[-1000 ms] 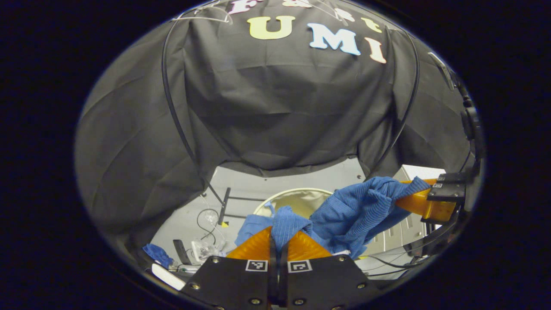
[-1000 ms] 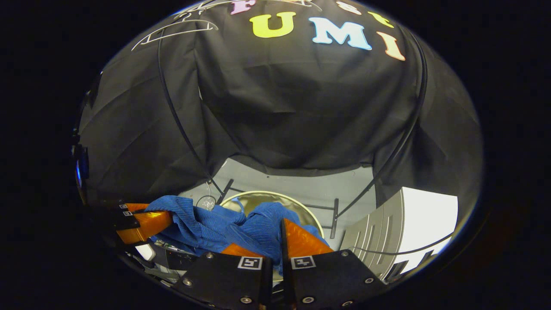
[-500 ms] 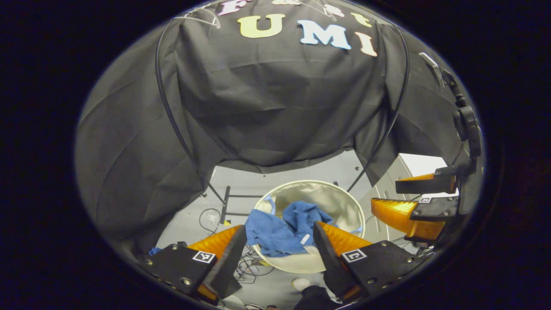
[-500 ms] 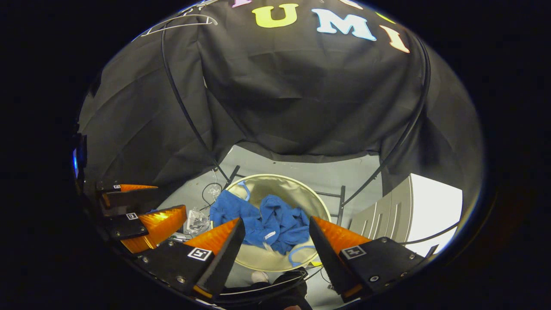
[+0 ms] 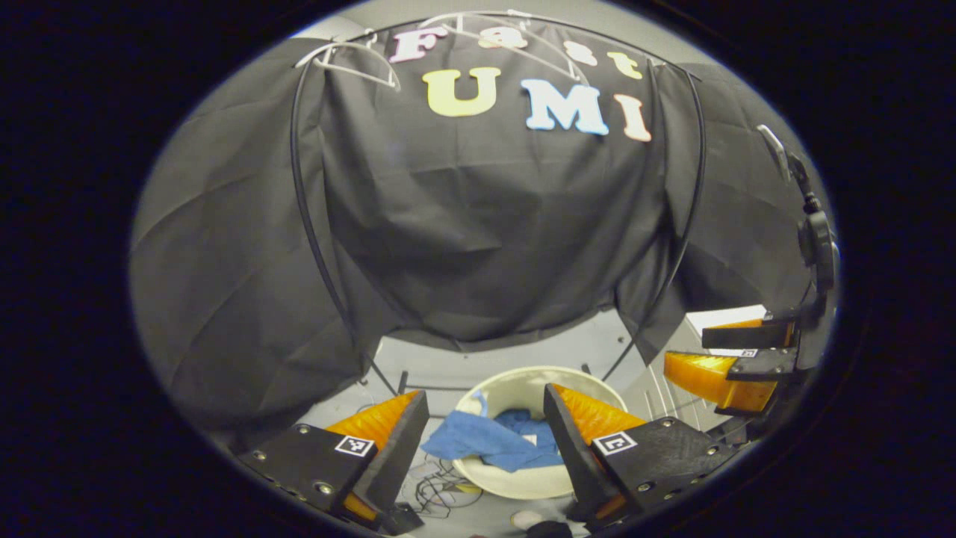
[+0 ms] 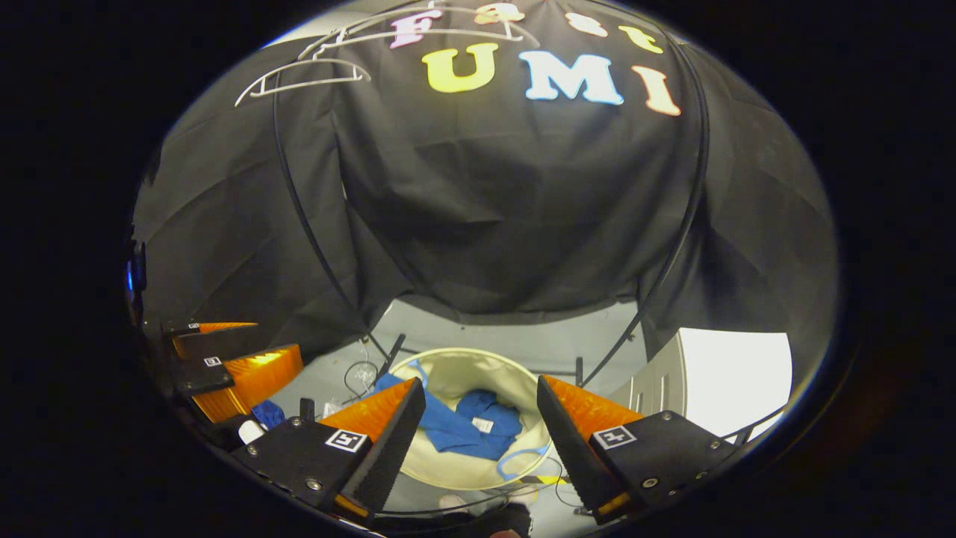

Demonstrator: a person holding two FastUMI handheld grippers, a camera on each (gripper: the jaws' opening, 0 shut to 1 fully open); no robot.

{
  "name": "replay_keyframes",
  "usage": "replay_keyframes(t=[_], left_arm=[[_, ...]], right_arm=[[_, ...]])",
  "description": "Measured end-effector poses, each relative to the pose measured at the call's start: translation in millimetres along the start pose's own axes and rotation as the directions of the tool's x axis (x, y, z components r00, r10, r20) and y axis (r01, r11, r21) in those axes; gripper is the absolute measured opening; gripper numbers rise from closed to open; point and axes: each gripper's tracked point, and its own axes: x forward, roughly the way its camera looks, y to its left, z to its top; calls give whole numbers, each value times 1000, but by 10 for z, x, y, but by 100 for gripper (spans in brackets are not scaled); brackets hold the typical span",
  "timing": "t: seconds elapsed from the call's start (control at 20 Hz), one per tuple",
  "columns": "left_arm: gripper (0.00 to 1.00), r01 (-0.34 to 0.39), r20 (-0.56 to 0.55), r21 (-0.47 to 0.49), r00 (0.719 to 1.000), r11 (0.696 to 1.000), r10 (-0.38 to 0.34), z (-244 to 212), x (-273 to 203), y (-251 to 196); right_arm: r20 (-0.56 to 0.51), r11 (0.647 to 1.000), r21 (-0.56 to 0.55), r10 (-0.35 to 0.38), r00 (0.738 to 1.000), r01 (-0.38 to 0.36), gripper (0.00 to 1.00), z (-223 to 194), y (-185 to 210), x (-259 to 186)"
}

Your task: Grasp the clothes on the hanger with both hands and then place them into the laundry hamper below.

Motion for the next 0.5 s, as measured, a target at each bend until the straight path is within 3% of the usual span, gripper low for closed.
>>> replay_keyframes(t=[0.05,0.3,0.35,0.5], left_arm=[[96,-4,46,0,999,1000,4,181,-69,11],[96,-1,231,-10,973,1000,3,955,-481,-42],[84,-4,261,-11,965,1000,6,1068,-550,-63],[92,-9,350,-19,937,1000,15,1399,-925,-178]], right_arm=[[42,1000,5,-4,999,4,94,127,-14,-67],[233,998,37,-57,971,49,94,732,-296,-525],[266,997,45,-69,961,59,94,837,-373,-637],[359,993,65,-114,926,97,94,1069,-583,-1005]])
